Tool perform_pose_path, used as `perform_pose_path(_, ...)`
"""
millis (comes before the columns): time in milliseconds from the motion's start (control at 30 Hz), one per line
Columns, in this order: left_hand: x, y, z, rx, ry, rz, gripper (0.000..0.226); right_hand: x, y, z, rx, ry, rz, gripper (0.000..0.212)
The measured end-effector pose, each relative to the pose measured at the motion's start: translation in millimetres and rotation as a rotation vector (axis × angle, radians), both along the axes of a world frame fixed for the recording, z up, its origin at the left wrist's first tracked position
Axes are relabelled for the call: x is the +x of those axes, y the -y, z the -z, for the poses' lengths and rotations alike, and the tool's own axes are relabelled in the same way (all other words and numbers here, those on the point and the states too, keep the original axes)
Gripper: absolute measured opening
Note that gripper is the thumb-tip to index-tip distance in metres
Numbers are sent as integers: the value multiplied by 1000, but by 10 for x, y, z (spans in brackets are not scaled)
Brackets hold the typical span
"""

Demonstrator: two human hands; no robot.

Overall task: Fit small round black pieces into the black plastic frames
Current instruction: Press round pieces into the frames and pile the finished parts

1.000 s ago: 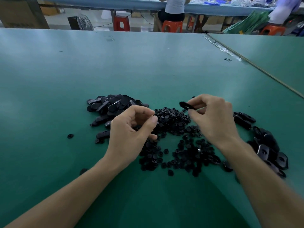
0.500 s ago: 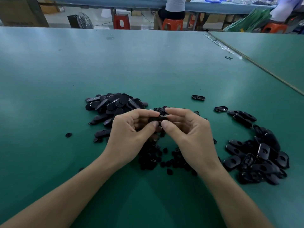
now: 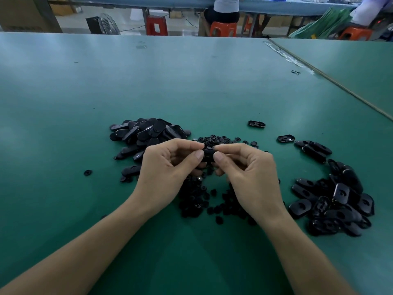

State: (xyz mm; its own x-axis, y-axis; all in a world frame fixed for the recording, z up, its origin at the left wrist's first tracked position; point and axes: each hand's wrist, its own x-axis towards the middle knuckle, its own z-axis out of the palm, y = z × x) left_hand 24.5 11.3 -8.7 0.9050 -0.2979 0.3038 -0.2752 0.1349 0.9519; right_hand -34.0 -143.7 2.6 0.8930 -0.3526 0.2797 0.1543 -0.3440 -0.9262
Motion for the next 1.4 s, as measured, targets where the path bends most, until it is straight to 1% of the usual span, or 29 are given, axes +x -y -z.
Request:
perform_pose_path(33,5,0,4,-9,-4,-5,17,-1,6,7,-62,7,41,11)
perform_pose_path(100,21,4,13,-38,-18,-23,19,-5,29,11,-267,7,115,12)
perform_pose_path(167,36,5,17,-72,-38,-41,20,-8,44,20,-473,-51,105,15)
perform_pose_path(200,42,6,18,-81,-46,-48,20,-11,44,20,-542,-94,75,16)
perform_pose_path(300,44,7,17,-78,-48,-58,20,-20,12,12,-675,-186,-4,22)
perform_pose_path(367,41,3,23,-69,-44,-54,20,-26,-22,12,-722,-217,-29,23)
perform_pose_path(600,31,0,18,-35,-48,-45,22,-14,-61,22,-733,-235,-3,18)
perform_pose_path(867,20,-2,15,-9,-45,-50,21,1,-68,11,-521,9,161,12)
perform_pose_path(933,21,-2,19,14,-37,-43,21,-7,-74,14,-482,37,190,12)
perform_pose_path(1067,17,-10,25,76,-1,-38,24,-26,-86,24,-452,46,160,17)
perform_pose_path(1233,20,-12,24,88,17,-43,25,-22,-95,11,-434,118,173,16)
perform_pose_path(1333,23,-9,29,91,18,-46,24,-17,-109,12,-353,114,137,15)
perform_pose_path(1400,23,-13,31,93,24,-48,24,-17,-113,20,-336,104,99,11)
